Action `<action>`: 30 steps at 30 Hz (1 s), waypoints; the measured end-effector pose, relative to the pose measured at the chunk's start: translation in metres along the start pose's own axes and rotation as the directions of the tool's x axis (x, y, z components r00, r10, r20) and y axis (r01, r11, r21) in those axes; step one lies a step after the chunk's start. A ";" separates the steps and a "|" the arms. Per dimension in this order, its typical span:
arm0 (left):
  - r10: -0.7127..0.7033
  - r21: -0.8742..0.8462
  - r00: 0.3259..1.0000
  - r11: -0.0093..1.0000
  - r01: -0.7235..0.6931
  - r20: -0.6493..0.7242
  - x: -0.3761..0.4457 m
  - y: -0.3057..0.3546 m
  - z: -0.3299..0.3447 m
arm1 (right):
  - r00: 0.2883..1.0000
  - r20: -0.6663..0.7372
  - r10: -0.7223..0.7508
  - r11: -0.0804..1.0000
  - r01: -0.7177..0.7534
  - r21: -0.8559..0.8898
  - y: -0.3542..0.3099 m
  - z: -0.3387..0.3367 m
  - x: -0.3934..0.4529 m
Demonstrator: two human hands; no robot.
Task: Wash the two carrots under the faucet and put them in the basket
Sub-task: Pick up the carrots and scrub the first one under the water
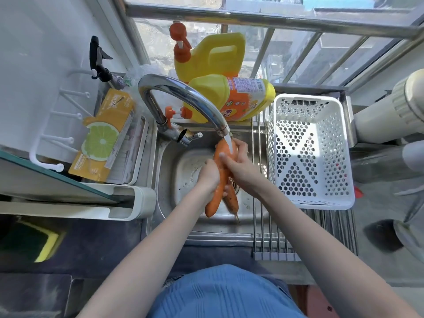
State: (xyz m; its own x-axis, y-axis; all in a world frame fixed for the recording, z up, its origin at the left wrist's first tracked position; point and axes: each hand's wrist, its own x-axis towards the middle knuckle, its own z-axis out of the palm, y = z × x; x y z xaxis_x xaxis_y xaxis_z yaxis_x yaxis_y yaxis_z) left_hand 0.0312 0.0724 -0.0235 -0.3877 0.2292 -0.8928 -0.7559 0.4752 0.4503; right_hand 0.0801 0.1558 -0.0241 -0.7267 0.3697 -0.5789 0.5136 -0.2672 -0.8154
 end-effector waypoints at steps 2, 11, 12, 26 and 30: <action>-0.024 -0.006 0.999 1.000 0.025 0.030 -0.001 -0.001 0.000 | 0.991 0.135 0.008 0.998 -0.016 0.059 0.007 -0.010 0.000; 0.129 0.064 0.981 0.991 -0.121 -0.146 0.004 -0.007 0.006 | 0.994 -0.100 -0.039 0.998 0.033 -0.057 0.002 0.013 -0.002; 0.197 0.114 0.964 0.977 -0.179 -0.177 0.002 -0.008 0.006 | 0.985 -0.166 -0.049 0.994 0.031 -0.107 -0.001 0.018 -0.001; 0.525 0.523 0.851 0.728 -0.443 -0.008 -0.006 -0.029 0.001 | 0.836 -0.155 0.526 0.769 -0.390 0.506 -0.018 0.006 0.031; 0.431 0.511 0.902 0.774 -0.374 0.007 -0.005 -0.013 -0.003 | 0.859 -0.308 0.409 0.869 -0.264 0.419 -0.014 0.016 0.023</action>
State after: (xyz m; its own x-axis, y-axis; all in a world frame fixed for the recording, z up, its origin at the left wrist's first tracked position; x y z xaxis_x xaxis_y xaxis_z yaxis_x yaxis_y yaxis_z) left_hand 0.0418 0.0624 -0.0250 -0.6718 0.4176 -0.6118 -0.1710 0.7161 0.6767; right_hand 0.0486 0.1541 -0.0261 -0.2733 0.4823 -0.8323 0.4473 -0.7023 -0.5538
